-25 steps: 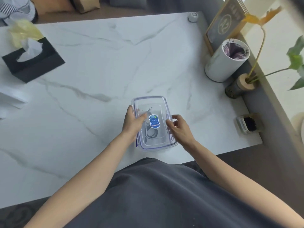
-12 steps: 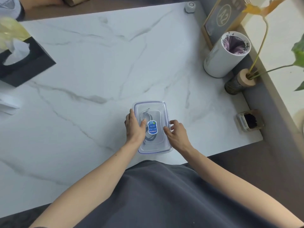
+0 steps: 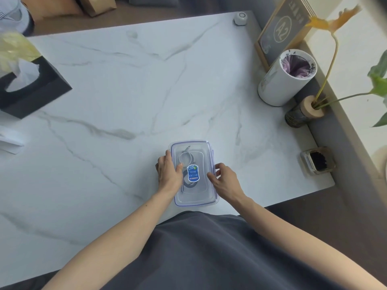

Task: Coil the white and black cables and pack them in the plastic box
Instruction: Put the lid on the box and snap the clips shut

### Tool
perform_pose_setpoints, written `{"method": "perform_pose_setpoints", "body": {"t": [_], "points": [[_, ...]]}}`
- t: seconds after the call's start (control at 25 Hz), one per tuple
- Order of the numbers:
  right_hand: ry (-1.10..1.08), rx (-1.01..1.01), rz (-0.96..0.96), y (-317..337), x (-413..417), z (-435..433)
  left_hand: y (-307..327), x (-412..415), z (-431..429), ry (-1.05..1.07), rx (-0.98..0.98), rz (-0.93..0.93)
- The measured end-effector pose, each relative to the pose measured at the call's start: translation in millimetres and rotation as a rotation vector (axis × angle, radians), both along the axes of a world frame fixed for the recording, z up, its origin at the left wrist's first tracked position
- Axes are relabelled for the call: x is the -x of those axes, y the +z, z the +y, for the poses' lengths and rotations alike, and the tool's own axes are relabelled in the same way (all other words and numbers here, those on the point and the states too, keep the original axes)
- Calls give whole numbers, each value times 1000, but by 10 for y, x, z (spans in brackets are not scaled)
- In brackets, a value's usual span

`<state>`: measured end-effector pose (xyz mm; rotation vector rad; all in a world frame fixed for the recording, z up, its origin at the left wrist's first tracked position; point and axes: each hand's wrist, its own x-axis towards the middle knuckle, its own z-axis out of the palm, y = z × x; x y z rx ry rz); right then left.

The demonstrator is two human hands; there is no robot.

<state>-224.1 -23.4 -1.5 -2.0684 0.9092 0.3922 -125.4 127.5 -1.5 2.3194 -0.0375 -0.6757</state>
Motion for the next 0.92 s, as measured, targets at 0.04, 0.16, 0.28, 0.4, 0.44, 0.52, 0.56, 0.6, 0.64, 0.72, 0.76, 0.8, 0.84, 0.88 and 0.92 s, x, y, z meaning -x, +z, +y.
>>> {"method": "perform_pose_setpoints", "body": {"t": [0.04, 0.16, 0.28, 0.4, 0.44, 0.52, 0.56, 0.6, 0.64, 0.72, 0.76, 0.8, 0.84, 0.88, 0.92], "points": [[6, 3, 3, 1, -7, 4, -11, -10, 17, 4, 0, 22], [22, -3, 17, 10, -20, -1, -12, -42, 65, 4, -7, 40], [23, -22, 26, 16, 2, -23, -38, -60, 125, 10, 19, 36], [6, -52, 38, 27, 10, -34, -12, -24, 200, 68, 82, 81], [-9, -66, 33, 28, 7, -34, -2, 4, 224, 85, 105, 94], [-34, -102, 20, 33, 8, -45, 8, 71, 269, 121, 131, 128], [-38, -127, 15, 51, 16, -53, 3, 103, 290, 137, 141, 143], [-41, -156, 13, 69, 29, -65, -15, 129, 311, 153, 149, 154], [-43, -183, 13, 77, 48, -81, -24, 153, 328, 159, 150, 164], [-44, -217, 20, 74, 88, -115, -37, 193, 354, 167, 145, 170], [-44, -226, 27, 75, 104, -123, -42, 207, 370, 172, 147, 171], [-45, -235, 32, 82, 121, -124, -37, 226, 384, 175, 148, 175], [-50, -250, 37, 84, 136, -126, -33, 244, 393, 177, 147, 183], [-50, -267, 39, 91, 153, -123, -25, 260, 404, 172, 148, 194], [-47, -283, 40, 101, 174, -117, -30, 275, 418, 166, 153, 206]]}}
